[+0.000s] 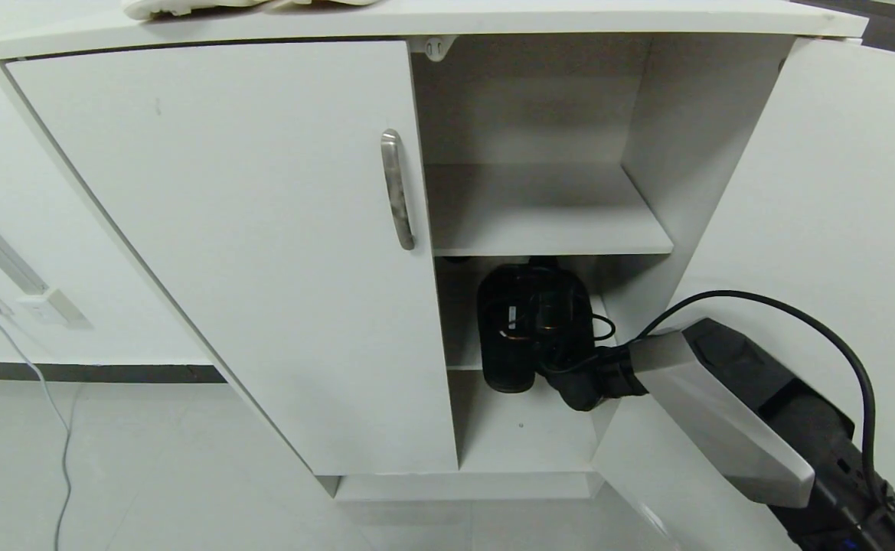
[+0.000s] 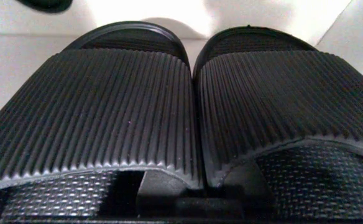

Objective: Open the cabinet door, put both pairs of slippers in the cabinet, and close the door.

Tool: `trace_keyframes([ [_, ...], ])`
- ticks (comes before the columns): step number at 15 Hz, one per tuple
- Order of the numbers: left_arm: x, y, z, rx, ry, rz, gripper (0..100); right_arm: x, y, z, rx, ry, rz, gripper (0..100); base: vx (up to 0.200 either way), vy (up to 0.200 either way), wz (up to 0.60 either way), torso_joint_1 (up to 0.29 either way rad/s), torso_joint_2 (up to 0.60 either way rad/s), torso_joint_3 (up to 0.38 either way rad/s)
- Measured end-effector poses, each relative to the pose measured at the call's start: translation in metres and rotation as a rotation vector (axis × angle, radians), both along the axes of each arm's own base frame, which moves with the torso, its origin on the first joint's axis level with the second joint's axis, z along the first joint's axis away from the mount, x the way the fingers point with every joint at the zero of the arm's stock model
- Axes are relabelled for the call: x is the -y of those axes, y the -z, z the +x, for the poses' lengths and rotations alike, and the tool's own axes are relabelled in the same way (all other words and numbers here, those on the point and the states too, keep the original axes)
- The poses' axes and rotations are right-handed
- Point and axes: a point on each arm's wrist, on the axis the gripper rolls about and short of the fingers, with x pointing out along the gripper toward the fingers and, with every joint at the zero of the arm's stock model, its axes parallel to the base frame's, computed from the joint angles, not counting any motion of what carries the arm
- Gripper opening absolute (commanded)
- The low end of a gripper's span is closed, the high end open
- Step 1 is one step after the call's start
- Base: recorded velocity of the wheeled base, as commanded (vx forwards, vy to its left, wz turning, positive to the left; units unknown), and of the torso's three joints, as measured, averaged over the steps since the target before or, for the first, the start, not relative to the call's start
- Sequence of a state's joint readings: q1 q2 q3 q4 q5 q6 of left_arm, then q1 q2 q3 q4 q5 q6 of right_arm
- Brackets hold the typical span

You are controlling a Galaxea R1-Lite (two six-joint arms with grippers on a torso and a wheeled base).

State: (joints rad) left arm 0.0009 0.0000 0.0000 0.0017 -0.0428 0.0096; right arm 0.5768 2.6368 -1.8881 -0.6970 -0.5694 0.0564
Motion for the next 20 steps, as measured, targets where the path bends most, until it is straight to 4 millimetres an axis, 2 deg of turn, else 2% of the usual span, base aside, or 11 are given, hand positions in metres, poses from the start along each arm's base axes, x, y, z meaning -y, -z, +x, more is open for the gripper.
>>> trace_keyframes([
  [3,0.0,0.0,0.0,0.0,0.0,-0.008,0,0.003,0.007,0.006,-0.001,0.011,-0.001,0,0.0,0.0,0.0,0.0,0.0,0.0],
  [4,0.0,0.0,0.0,0.0,0.0,-0.008,0,0.003,0.009,0.007,-0.004,0.01,-0.002,100,0.0,0.0,0.0,0.0,0.0,0.0],
  [9,0.0,0.0,0.0,0.0,-0.009,-0.01,0,0.005,0.012,0.008,-0.006,0.015,-0.003,100,0.0,0.0,0.0,0.0,0.0,0.0],
  [13,0.0,0.0,0.0,0.0,-0.019,-0.012,0,0.006,0.018,-0.002,-0.03,0.008,-0.02,100,0.0,0.0,0.0,0.0,0.0,0.0],
  [18,0.0,0.0,0.0,0.0,-0.019,-0.012,0,0.01,0.01,-0.036,-0.027,-0.015,-0.019,100,0.0,0.0,0.0,0.0,0.0,0.0],
  [20,0.0,0.0,0.0,0.0,-0.019,-0.012,0,0.013,0.009,-0.059,-0.033,-0.034,-0.024,100,0.0,0.0,0.0,0.0,0.0,0.0],
])
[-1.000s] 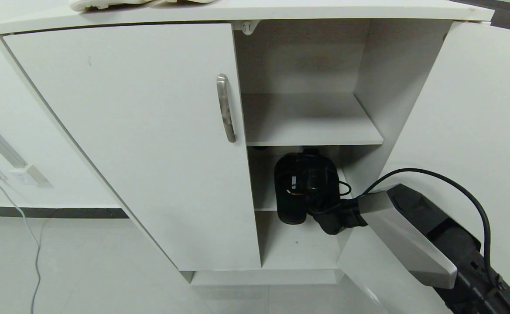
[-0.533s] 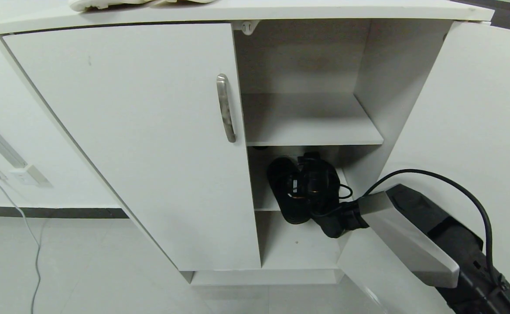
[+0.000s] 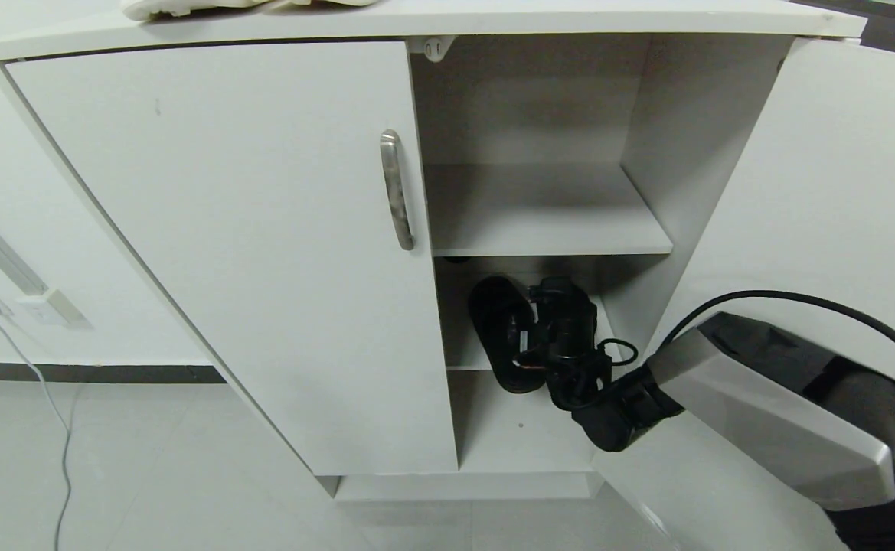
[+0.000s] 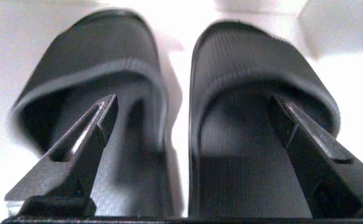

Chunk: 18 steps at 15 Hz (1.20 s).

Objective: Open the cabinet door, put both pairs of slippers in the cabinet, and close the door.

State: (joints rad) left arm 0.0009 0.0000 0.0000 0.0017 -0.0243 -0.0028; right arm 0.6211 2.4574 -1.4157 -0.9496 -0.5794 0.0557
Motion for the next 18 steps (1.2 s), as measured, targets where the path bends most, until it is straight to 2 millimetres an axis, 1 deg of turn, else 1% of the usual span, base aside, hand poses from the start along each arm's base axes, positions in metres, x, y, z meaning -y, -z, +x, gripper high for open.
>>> trace_keyframes([
  [3,0.0,0.0,0.0,0.0,0.0,0.0,0,0.006,-0.005,-0.047,-0.01,-0.051,-0.008,100,0.0,0.0,0.0,0.0,0.0,0.0],
  [5,0.0,0.0,0.0,0.0,0.0,0.0,0,0.009,-0.01,-0.086,-0.02,-0.104,-0.016,100,0.0,0.0,0.0,0.0,0.0,0.0],
  [7,0.0,0.0,0.0,0.0,0.0,0.004,0,0.007,-0.021,-0.123,-0.015,-0.17,-0.013,100,0.0,0.0,0.0,0.0,0.0,0.0],
  [8,0.0,0.0,0.0,0.0,0.0,0.005,0,0.006,-0.027,-0.139,-0.009,-0.201,-0.007,100,0.0,0.0,0.0,0.0,0.0,0.0],
  [9,0.0,0.0,0.0,0.0,0.0,0.004,0,0.007,-0.031,-0.148,-0.007,-0.218,-0.005,100,0.0,0.0,0.0,0.0,0.0,0.0],
  [11,0.0,0.0,0.0,0.0,0.0,-0.001,0,0.009,-0.034,-0.158,-0.011,-0.235,-0.008,100,0.0,0.0,0.0,0.0,0.0,0.0],
  [15,0.0,0.0,0.0,0.0,0.001,-0.001,0,0.011,-0.038,-0.166,0.012,-0.257,0.012,100,0.0,0.0,0.0,0.0,0.0,0.0],
  [18,0.0,0.0,0.0,0.0,0.002,-0.001,0,0.011,-0.036,-0.169,0.006,-0.265,0.006,100,0.0,0.0,0.0,0.002,0.0,0.149],
])
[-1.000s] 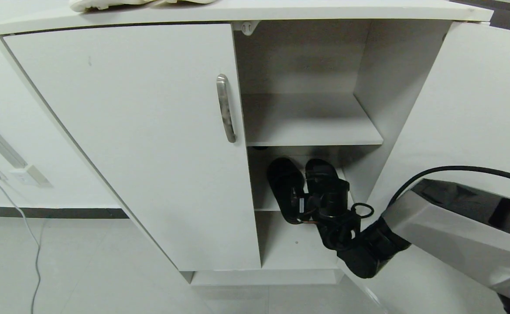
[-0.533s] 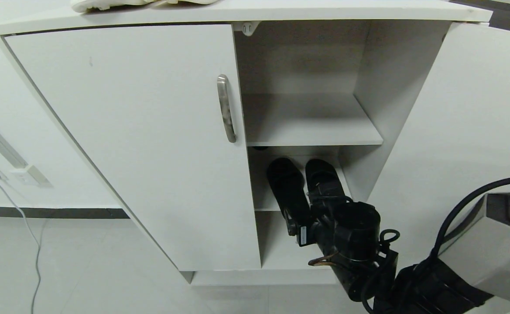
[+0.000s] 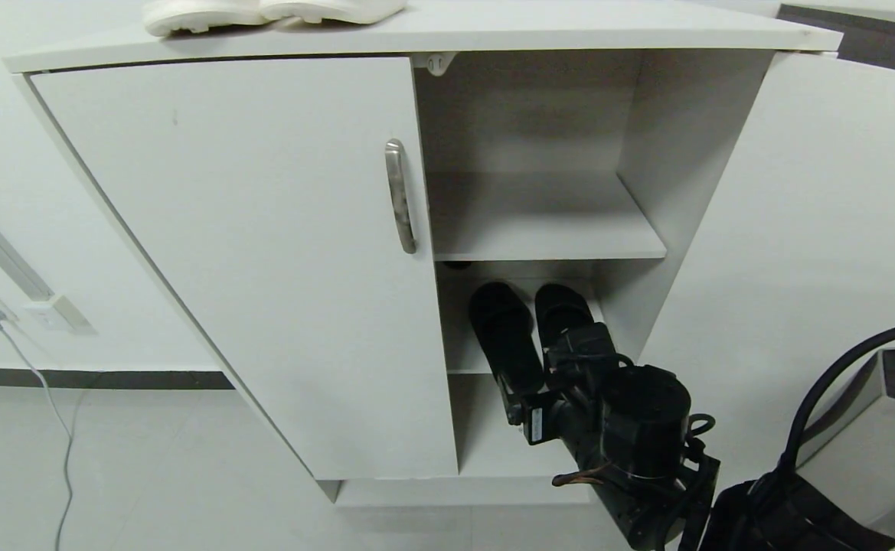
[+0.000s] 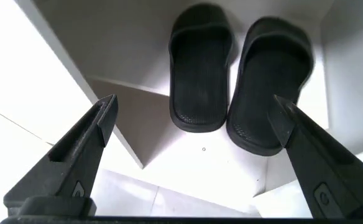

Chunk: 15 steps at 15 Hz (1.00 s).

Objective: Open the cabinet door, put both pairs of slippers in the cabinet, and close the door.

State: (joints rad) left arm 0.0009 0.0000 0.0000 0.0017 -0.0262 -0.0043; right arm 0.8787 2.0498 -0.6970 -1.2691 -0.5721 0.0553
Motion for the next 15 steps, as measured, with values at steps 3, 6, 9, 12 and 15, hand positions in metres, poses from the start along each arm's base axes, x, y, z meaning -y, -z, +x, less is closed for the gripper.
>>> trace_keyframes([
  [3,0.0,0.0,0.0,0.0,0.0,0.0,0,0.001,-0.001,-0.001,0.017,-0.001,0.005,100,0.0,0.0,0.0,0.004,0.0,0.206],
  [6,0.0,0.0,0.0,0.0,0.0,0.0,0,0.002,-0.001,-0.003,0.026,-0.005,0.007,100,0.0,0.0,0.0,0.001,0.0,0.196],
  [9,0.0,0.0,0.0,0.0,-0.002,-0.003,0,0.002,-0.004,-0.008,0.035,-0.028,0.003,100,0.0,0.0,0.0,0.002,0.0,0.112],
  [12,0.0,0.0,0.0,0.0,-0.003,-0.005,0,0.006,-0.01,-0.02,0.041,-0.067,-0.008,100,0.0,0.0,0.0,0.0,0.0,0.0],
  [15,0.0,0.0,0.0,0.0,-0.003,-0.007,0,0.009,-0.011,-0.024,0.04,-0.093,-0.009,100,0.0,0.0,0.0,0.0,0.0,0.0],
])
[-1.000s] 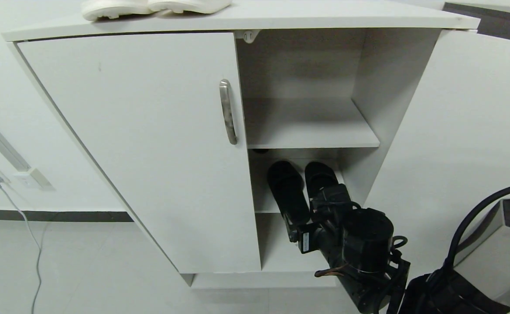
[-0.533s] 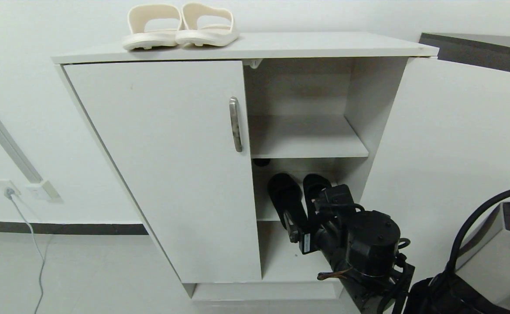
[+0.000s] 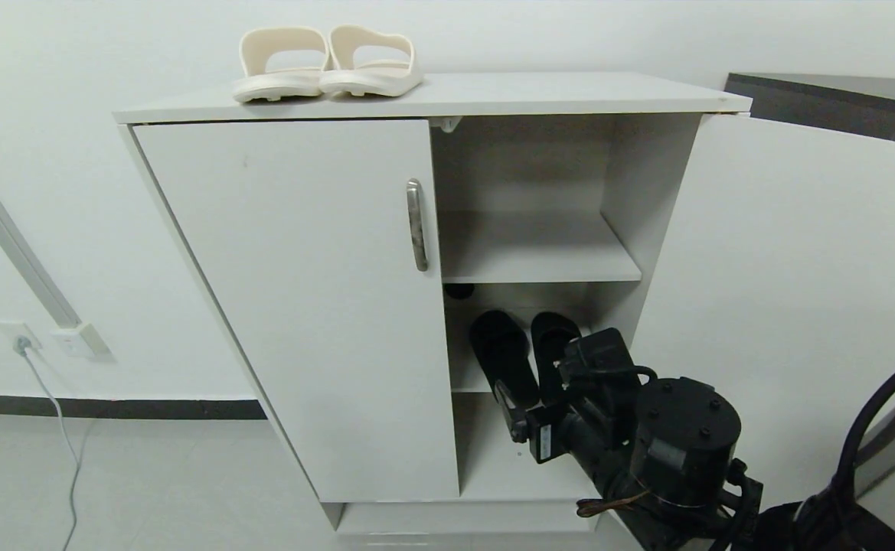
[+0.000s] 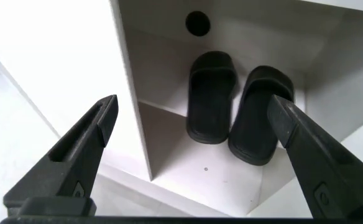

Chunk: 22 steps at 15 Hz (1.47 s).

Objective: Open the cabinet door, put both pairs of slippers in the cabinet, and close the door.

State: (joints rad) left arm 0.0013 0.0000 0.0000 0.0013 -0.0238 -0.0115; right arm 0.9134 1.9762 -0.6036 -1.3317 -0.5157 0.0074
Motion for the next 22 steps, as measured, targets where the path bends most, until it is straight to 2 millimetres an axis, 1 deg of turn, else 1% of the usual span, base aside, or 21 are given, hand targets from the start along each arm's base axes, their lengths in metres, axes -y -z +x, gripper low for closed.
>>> trace_keyframes([
  [9,0.0,0.0,0.0,0.0,0.0,0.0,0,0.0,-0.001,-0.003,0.0,-0.012,0.0,100,0.0,0.2,0.0,0.003,0.0,0.003],
  [17,0.0,0.0,0.0,0.0,0.001,0.0,0,-0.001,-0.005,-0.012,0.004,-0.036,0.003,100,0.0,0.2,0.0,0.005,0.0,0.002],
  [20,0.0,0.0,0.0,0.001,0.0,-0.002,0,0.0,-0.004,-0.014,0.003,-0.038,0.001,100,0.0,0.0,0.0,0.0,0.0,0.0],
  [22,0.0,0.0,0.0,0.002,-0.001,-0.002,0,0.003,-0.001,-0.015,0.007,-0.04,-0.042,100,0.0,0.0,0.0,0.0,0.0,0.0],
])
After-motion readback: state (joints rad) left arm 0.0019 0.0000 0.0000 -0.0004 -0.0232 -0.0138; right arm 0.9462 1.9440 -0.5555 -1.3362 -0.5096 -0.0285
